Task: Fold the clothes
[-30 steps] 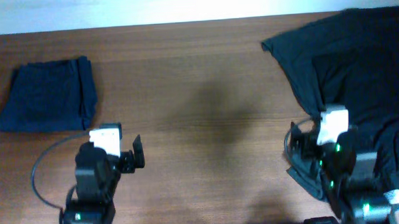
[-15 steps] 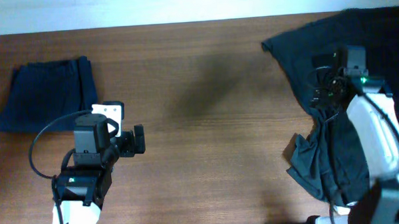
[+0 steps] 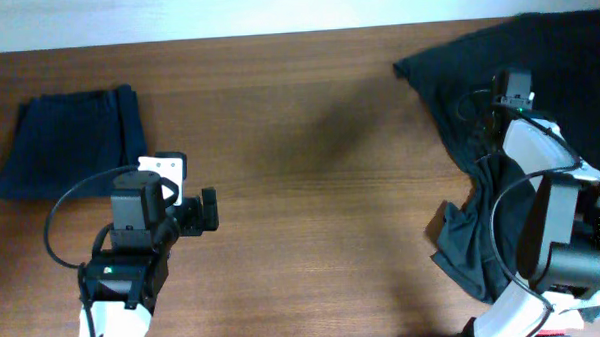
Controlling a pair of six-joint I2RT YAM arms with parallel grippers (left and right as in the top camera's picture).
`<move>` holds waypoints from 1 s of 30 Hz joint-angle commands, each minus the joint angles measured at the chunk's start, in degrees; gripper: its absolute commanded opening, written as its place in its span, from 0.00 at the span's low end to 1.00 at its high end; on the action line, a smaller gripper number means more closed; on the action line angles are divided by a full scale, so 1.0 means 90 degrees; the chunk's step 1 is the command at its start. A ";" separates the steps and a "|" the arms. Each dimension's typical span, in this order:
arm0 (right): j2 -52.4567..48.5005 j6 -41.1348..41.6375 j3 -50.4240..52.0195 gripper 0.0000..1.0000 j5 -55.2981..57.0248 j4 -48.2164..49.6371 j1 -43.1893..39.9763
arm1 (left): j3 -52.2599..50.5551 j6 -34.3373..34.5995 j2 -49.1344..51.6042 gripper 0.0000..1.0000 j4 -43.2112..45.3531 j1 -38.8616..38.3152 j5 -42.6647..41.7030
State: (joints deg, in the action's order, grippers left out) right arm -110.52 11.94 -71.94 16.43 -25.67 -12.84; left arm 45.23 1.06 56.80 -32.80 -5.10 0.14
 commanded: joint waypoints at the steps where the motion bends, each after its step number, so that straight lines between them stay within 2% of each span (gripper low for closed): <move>1: -0.0274 0.0039 -0.0080 0.54 -0.0112 0.0182 -0.0034 | 0.0112 -0.0092 -0.0012 0.99 0.0017 0.0027 -0.0095; 6: -0.0384 0.0039 -0.0078 0.53 -0.0107 0.0347 -0.0036 | 0.0112 -0.0092 -0.0012 0.99 0.0019 0.0027 -0.0095; 7: -0.0384 0.0039 -0.0078 0.49 -0.0107 0.0372 -0.0036 | 0.0112 -0.0092 -0.0012 0.99 0.0017 0.0027 -0.0095; 16: -0.0692 0.0039 -0.0068 0.48 -0.0083 0.0449 -0.0036 | 0.0112 -0.0092 -0.0012 0.99 0.0017 0.0027 -0.0097; 17: -0.0692 0.0041 -0.0068 0.43 -0.0080 0.0457 -0.0036 | 0.0112 -0.0092 -0.0012 0.99 0.0017 0.0027 -0.0095; 18: -0.0692 0.0044 -0.0068 0.34 -0.0034 0.0457 -0.0046 | 0.0112 -0.0092 -0.0012 0.99 0.0017 0.0027 -0.0095; 22: -0.0690 0.0041 -0.0277 0.31 0.0136 0.0454 -0.0046 | 0.0112 -0.0092 -0.0012 0.99 0.0017 0.0027 -0.0095; 24: -0.0690 0.0044 -0.0376 0.32 0.0134 0.0510 -0.0046 | 0.0112 -0.0092 -0.0012 0.99 0.0017 0.0027 -0.0095; 25: -0.0690 0.0041 -0.0376 0.37 0.0134 0.0617 -0.0046 | 0.0112 -0.0092 -0.0012 0.99 0.0017 0.0027 -0.0095; 26: -0.0690 0.0041 -0.0376 0.38 0.0131 0.0673 -0.0046 | 0.0112 -0.0092 -0.0012 0.99 0.0017 0.0027 -0.0095; 30: -0.0690 0.0041 -0.0376 0.33 0.0129 0.0682 -0.0046 | 0.0112 -0.0092 -0.0012 0.99 0.0017 0.0027 -0.0095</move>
State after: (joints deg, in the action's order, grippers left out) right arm -116.11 11.97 -74.15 16.67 -19.66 -12.88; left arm 45.23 1.06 56.80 -32.80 -5.10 0.14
